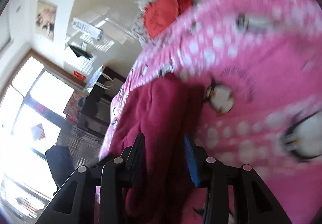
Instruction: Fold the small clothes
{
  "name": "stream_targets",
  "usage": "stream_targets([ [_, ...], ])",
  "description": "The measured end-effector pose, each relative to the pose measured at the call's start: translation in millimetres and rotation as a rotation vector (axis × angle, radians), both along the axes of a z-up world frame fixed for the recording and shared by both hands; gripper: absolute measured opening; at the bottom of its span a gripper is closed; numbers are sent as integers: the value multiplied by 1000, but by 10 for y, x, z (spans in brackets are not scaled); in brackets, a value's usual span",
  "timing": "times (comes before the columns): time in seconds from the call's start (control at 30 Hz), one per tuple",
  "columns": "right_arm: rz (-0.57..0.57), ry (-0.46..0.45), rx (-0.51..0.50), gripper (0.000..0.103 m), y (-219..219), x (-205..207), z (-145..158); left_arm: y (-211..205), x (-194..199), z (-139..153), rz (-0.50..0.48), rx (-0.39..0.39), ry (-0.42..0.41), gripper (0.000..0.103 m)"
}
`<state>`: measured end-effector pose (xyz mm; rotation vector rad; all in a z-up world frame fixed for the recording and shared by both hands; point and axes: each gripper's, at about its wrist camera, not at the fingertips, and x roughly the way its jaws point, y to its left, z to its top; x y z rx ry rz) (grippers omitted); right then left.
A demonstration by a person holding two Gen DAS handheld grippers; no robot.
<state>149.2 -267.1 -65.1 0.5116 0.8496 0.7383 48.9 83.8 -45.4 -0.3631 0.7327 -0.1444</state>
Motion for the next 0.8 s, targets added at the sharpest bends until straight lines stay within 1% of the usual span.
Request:
stream_targets([
  [0.03, 30, -61, -26, 38, 11, -77, 147, 35, 55, 123, 14, 0, -32, 58],
  [0.07, 76, -126, -66, 38, 84, -169, 296, 26, 101, 197, 18, -1, -46, 58],
  [0.1, 141, -201, -124, 38, 205, -280, 446, 28, 232, 257, 19, 2, -48, 58],
  [0.13, 199, -263, -177, 38, 340, -372, 544, -14, 365, 276, 7, 8, -35, 58],
  [0.2, 331, -397, -310, 38, 755, -575, 648, -108, 732, 197, -11, -1, 33, 58],
  [0.23, 382, -429, -363, 38, 926, -632, 618, -153, 860, 135, -8, 3, 64, 58],
  [0.27, 410, -448, -417, 36, 1037, -663, 550, -211, 1018, 49, -13, 11, 97, 58],
  [0.3, 424, -460, -534, 36, 1197, -670, 388, -276, 1134, -56, -10, 29, 124, 58],
  [0.37, 428, -388, -665, 37, 1273, -599, 25, -362, 1302, -298, 12, 80, 182, 58],
  [0.4, 418, -398, -661, 37, 1231, -625, -106, -385, 1342, -418, 9, 83, 209, 60],
  [0.43, 400, -431, -625, 37, 1121, -680, -137, -391, 1349, -489, 12, 86, 210, 62],
  [0.5, 370, -434, -569, 37, 1013, -703, -195, -368, 1308, -532, 22, 76, 180, 62],
  [0.6, 356, -446, -564, 38, 1011, -707, -214, -323, 1302, -558, 29, 65, 173, 62],
  [0.73, 355, -436, -538, 39, 995, -672, -226, -356, 1273, -575, 40, 95, 162, 63],
  [0.8, 355, -436, -535, 39, 987, -689, -204, -374, 1246, -555, 43, 98, 157, 63],
])
